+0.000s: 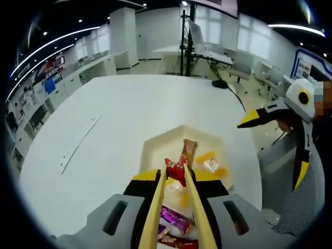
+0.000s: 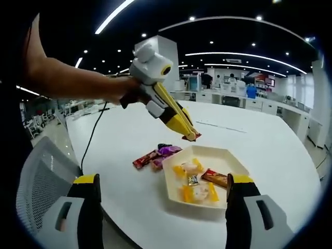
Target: Place the target food into the container with the food tongs after gripping and lifting it, then release it inside without dropping or visibly crushing the food.
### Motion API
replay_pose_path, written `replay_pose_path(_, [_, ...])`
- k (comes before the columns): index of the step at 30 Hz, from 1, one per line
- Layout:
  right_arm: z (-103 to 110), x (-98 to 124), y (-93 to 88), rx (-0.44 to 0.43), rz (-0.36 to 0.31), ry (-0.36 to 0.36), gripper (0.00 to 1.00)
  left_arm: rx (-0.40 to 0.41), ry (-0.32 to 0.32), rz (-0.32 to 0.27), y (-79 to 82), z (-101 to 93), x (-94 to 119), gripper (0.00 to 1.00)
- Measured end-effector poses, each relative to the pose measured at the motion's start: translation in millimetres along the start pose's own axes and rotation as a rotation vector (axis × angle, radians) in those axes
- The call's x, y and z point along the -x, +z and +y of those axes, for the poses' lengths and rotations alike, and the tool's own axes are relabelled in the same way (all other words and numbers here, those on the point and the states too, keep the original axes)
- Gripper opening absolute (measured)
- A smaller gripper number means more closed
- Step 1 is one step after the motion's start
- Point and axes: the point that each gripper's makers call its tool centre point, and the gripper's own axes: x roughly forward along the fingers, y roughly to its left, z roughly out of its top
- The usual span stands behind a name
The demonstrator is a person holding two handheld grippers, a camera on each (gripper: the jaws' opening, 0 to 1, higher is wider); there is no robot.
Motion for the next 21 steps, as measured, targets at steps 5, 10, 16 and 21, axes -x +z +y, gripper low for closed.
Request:
replay_pose_path(5, [0.9, 0.0, -0.3, 0.005, 0.005, 0.000, 0.99, 0.014, 0.000, -0.017, 13.1, 8.9, -4.1, 0.19])
replay_pose_path(10, [2.0, -0.8, -1.2, 0.010, 0.008, 0.006, 0.99, 0.016, -0.003, -0.035, 25.0, 10.0, -9.8, 0.20])
replay_pose_path(16, [1.3, 0.1, -0.6, 0.008, 0.007, 0.001, 0.99, 0.008, 0.005, -0.048, 29.3, 13.2, -12.4, 0.20])
replay_pose_path(21, [0.8, -0.2, -0.9, 0.010, 0.006, 0.000, 0.99, -0.015, 0.020, -0.078, 33.3, 15.3, -10.7, 0.23])
